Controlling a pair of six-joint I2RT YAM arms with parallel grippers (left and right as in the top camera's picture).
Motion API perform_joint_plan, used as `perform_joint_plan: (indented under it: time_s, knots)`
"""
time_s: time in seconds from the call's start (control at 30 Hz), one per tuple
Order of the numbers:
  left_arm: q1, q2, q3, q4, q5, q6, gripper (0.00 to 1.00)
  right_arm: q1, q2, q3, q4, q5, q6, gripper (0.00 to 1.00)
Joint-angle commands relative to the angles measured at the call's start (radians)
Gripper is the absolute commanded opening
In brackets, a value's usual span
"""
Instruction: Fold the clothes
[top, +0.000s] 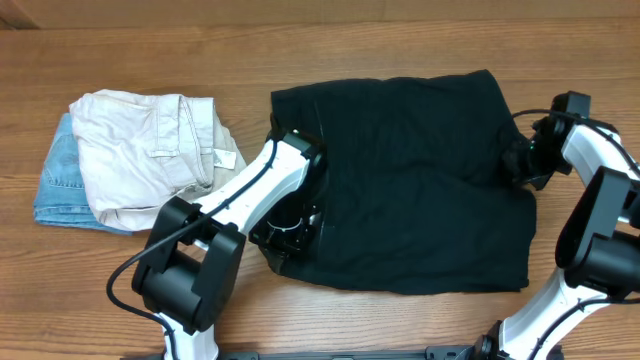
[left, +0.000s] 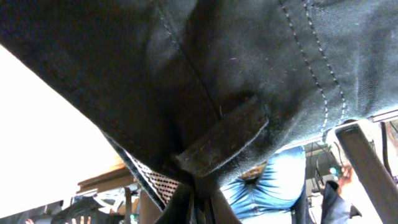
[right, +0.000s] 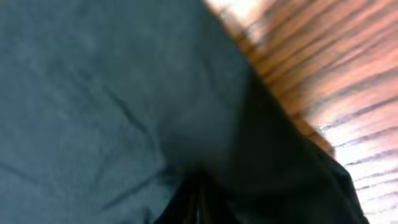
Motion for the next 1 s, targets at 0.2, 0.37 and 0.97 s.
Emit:
perform_joint_plan:
  time_s: [0.2,0.37,0.97]
  knots:
    - [0.044,-0.016,-0.006,-0.031,-0.049,-0.021,0.04,-0.023,0.101,-0.008,0.23,0.144,0.024,0.04]
    - [0.061,-0.016,-0.006,-0.023,-0.05,-0.021,0.13,-0.023,0.101,0.082,0.19,0.111,-0.06,0.04]
    - [0.117,-0.011,0.287,0.399,-0.182,-0.018,0.22,-0.024,-0.01,0.462,-0.309,-0.167,-0.111,0.27]
